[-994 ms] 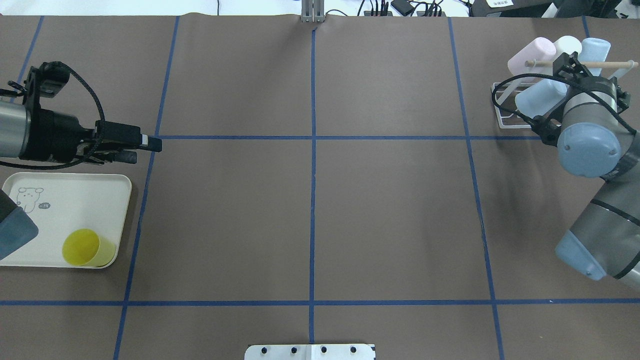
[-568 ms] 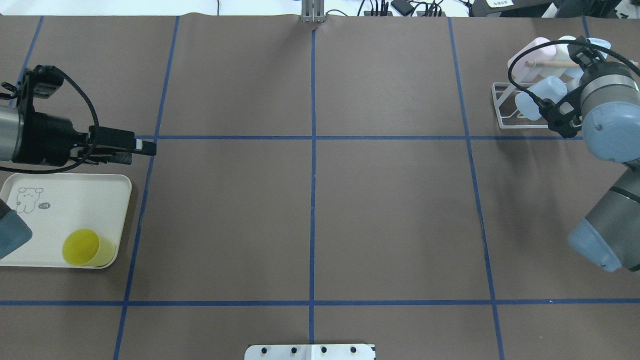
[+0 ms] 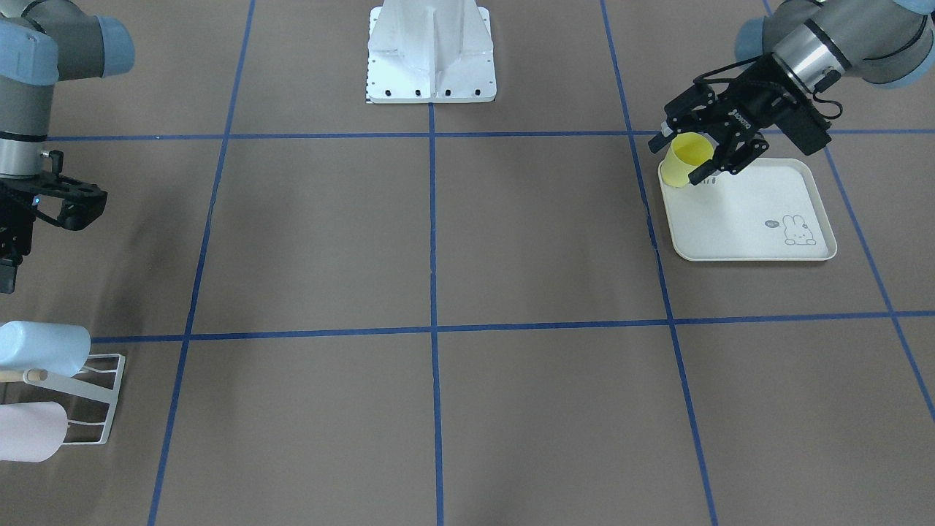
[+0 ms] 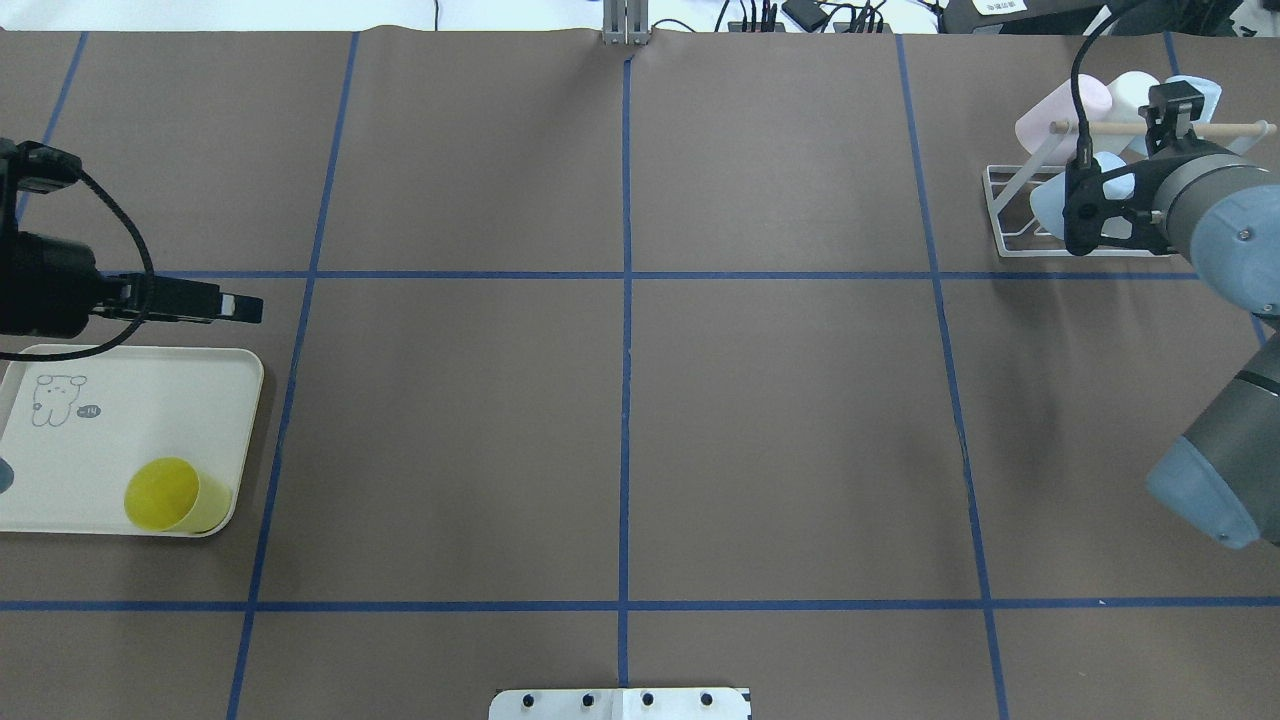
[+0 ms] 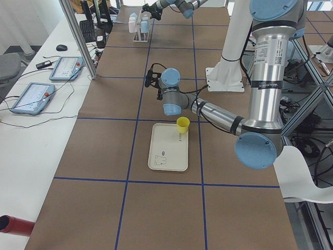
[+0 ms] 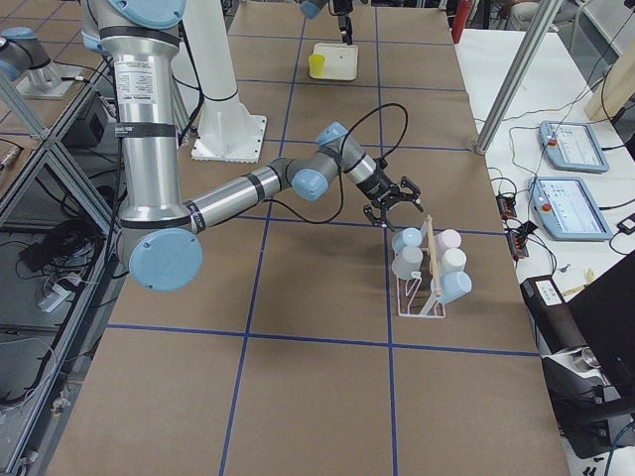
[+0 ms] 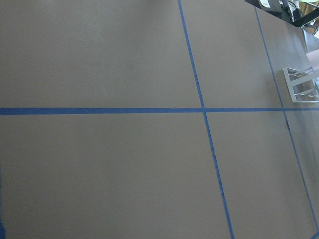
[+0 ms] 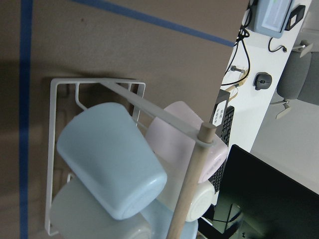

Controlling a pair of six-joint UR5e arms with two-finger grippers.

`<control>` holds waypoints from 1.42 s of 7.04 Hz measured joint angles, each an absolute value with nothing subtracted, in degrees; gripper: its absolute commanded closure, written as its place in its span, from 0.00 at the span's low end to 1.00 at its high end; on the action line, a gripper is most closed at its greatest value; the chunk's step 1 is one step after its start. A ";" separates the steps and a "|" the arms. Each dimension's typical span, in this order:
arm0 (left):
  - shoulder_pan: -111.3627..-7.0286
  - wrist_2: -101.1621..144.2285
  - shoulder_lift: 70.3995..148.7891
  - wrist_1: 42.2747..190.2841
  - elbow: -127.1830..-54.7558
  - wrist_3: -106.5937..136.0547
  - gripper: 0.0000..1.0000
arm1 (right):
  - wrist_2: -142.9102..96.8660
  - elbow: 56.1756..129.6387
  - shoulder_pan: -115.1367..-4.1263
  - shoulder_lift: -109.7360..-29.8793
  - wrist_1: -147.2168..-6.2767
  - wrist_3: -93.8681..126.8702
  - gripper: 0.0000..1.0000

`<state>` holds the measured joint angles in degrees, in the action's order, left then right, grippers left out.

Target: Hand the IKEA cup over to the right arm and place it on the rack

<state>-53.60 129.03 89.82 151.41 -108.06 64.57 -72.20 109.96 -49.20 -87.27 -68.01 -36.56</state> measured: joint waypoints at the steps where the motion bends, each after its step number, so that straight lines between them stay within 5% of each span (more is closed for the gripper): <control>1: -55.02 129.01 87.26 151.37 -108.23 59.09 0.00 | -75.20 110.92 -49.17 -87.32 -67.76 -27.79 0.00; 6: -57.83 122.21 76.30 153.17 -109.90 40.80 0.00 | -91.32 118.43 -48.94 -86.85 -66.04 14.15 0.00; 10: -57.07 123.38 76.74 160.05 -110.20 44.66 0.00 | -93.72 118.37 -48.68 -87.34 -63.05 17.09 0.00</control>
